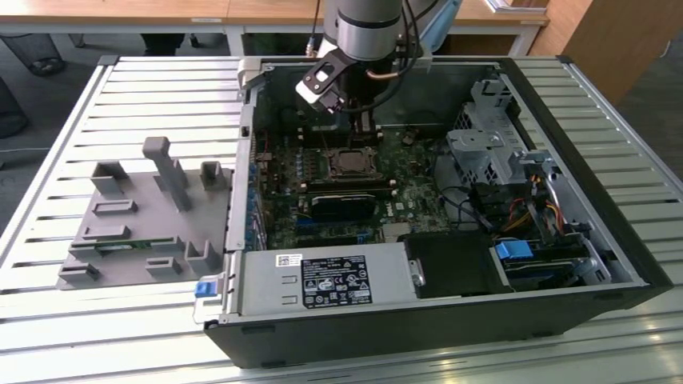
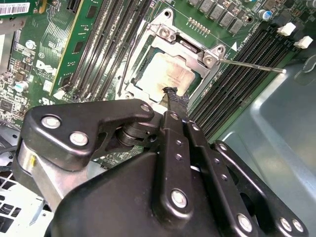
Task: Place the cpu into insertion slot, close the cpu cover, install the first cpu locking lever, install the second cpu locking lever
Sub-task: 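Install the first cpu locking lever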
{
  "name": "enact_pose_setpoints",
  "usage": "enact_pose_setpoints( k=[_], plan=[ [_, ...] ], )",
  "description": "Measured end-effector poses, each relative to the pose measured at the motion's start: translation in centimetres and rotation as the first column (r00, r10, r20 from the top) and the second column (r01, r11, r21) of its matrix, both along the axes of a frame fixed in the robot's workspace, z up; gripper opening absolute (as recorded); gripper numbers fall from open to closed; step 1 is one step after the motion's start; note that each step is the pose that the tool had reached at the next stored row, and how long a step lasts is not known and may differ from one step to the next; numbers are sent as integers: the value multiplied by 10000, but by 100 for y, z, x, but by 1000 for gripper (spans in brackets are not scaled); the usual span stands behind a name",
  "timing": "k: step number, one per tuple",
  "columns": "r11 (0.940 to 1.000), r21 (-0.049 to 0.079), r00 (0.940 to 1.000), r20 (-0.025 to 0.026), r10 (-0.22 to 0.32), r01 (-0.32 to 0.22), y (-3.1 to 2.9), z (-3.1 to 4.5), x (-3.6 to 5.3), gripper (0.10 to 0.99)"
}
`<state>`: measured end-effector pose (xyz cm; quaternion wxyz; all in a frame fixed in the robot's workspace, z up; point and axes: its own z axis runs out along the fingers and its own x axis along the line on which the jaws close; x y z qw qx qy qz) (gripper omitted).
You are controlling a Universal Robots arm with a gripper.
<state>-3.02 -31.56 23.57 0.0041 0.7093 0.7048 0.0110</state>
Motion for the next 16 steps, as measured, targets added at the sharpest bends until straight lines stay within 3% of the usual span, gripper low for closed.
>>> enact_pose_setpoints(
  k=[16],
  plan=[
    [10000,-1,10000,0,0,0,0,34,0,106]
  ],
)
